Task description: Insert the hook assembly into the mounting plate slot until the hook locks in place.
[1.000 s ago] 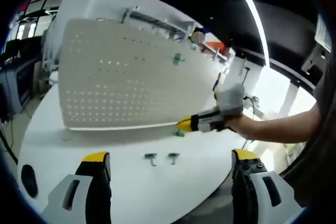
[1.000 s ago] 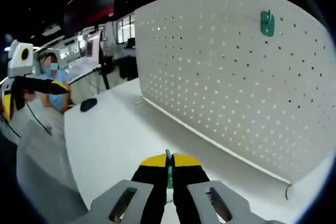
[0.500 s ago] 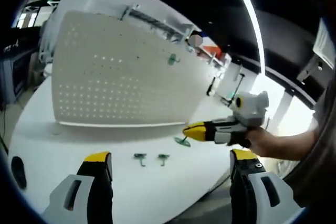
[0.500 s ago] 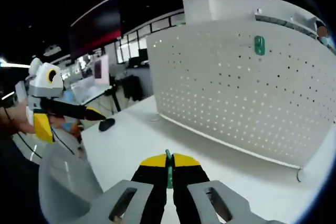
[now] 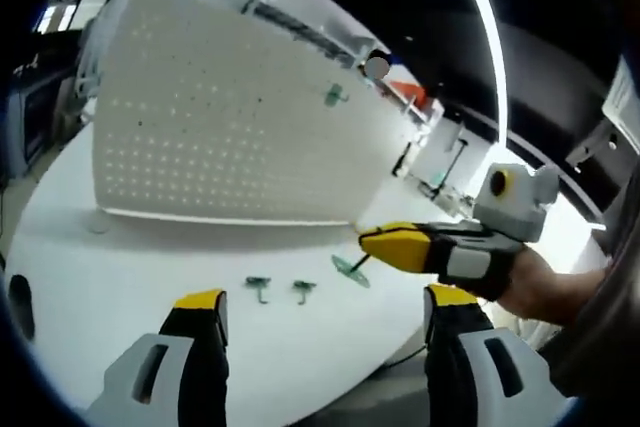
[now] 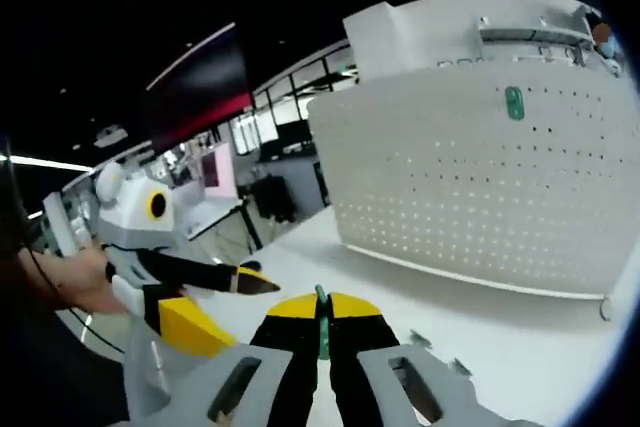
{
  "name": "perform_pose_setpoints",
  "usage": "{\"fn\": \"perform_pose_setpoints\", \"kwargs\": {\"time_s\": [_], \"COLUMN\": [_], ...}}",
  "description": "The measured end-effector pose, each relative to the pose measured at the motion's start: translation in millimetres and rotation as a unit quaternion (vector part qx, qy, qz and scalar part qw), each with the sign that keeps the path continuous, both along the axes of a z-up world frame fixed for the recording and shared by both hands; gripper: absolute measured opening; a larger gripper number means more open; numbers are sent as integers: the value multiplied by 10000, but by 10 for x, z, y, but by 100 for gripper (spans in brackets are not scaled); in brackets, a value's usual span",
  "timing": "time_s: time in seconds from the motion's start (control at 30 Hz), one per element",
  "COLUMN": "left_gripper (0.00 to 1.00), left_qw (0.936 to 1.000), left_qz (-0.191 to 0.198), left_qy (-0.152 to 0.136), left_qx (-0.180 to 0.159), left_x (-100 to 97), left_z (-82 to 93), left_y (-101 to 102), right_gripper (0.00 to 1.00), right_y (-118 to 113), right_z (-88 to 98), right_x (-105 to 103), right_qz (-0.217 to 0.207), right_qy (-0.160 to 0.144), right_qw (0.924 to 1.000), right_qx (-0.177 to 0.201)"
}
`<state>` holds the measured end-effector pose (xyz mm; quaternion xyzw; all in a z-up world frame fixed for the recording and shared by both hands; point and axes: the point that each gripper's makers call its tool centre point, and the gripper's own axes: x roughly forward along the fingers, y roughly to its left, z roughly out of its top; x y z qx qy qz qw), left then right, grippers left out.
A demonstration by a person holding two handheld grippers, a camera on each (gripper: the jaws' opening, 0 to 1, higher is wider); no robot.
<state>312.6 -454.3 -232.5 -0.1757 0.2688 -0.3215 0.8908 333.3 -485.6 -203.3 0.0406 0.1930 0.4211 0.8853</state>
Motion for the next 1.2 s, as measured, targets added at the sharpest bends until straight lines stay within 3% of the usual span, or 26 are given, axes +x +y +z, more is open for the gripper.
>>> {"fn": "perform_pose_setpoints", "kwargs": {"time_s": [0.07, 0.3, 0.43, 0.7, 0.73, 1.2], "left_gripper": [77, 71, 54, 23, 21, 8], "left_qw": [9998, 9998, 9996, 9976, 9972, 9948], "left_qz": [-23, 8, -82, -103, -264, -312], "left_qy": [85, 78, -48, -142, -152, 73], "left_qx": [-164, -199, -249, -672, -689, -969], "left_x": [-7, 7, 7, 25, -4, -29], "left_z": [-3, 2, 56, 189, 197, 224], "left_y": [-18, 5, 24, 56, 18, -32], "right_gripper": [0, 0, 0, 0, 0, 0], "right_y": [61, 239, 319, 415, 424, 468], "right_z": [16, 119, 150, 220, 233, 297], "right_x": [-36, -114, -126, -159, -164, -215], "right_qz": [68, 255, 354, 472, 473, 518], "right_qy": [-46, -149, -135, -295, -327, -646], "right_qw": [10000, 9995, 9991, 9981, 9980, 9964], "right_qx": [-19, 128, 171, 251, 273, 184]}}
